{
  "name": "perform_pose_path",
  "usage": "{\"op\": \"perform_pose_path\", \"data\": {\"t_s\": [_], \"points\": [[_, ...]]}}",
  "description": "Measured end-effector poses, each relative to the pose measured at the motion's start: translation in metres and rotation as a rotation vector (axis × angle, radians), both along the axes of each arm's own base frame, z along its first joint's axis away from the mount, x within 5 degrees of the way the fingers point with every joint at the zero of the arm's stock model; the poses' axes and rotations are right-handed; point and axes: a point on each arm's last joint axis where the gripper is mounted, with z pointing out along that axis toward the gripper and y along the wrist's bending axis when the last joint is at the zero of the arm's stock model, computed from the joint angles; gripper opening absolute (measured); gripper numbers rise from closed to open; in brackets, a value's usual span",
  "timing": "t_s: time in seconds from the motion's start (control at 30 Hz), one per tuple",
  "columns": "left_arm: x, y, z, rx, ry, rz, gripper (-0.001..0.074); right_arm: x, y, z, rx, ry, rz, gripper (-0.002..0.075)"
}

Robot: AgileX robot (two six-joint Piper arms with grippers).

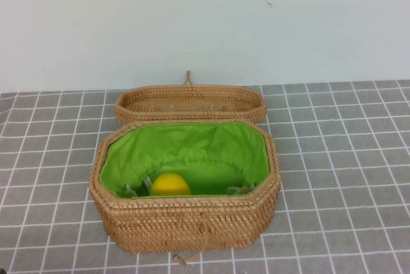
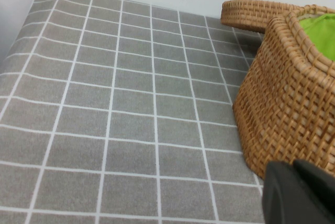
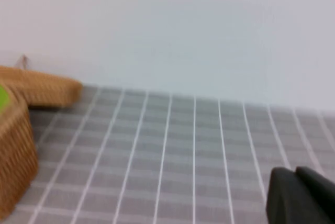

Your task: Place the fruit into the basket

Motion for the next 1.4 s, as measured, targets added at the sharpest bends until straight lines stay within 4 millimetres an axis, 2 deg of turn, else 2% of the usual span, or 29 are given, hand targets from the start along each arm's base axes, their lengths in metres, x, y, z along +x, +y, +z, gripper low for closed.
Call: {"op": "perform_pose_path", "data": {"t_s": [0.2,0.27,0.33,0.6,1.0,1.4], "points": [[0.000,0.000,0.000,0.000,0.001,0.000,-0.0003,-0.003,-0.004,-0.070,0.055,-0.011,-0.088,0.0002],[0.000,0.000,0.000,0.000,0.000,0.000,-0.0003,-0.001,-0.004,-0.086,0.099,0.010,-0.115,0.0002],[0.000,0.000,0.000,0.000,0.000,0.000,-0.0003,-0.001,-0.004,-0.084,0.148,0.004,-0.119,0.0001],[0.000,0.000,0.000,0.000,0.001,0.000,-0.0003,-0.002,-0.004,-0.092,0.136,0.091,-0.124,0.0001],[0.000,0.000,0.000,0.000,0.001,0.000,-0.0003,-0.002,-0.003,-0.092,0.065,0.091,-0.099,0.0001],[0.000,0.000,0.000,0.000,0.001,0.000,-0.0003,-0.002,-0.002,-0.091,0.091,0.085,-0.100,0.0000]]}}
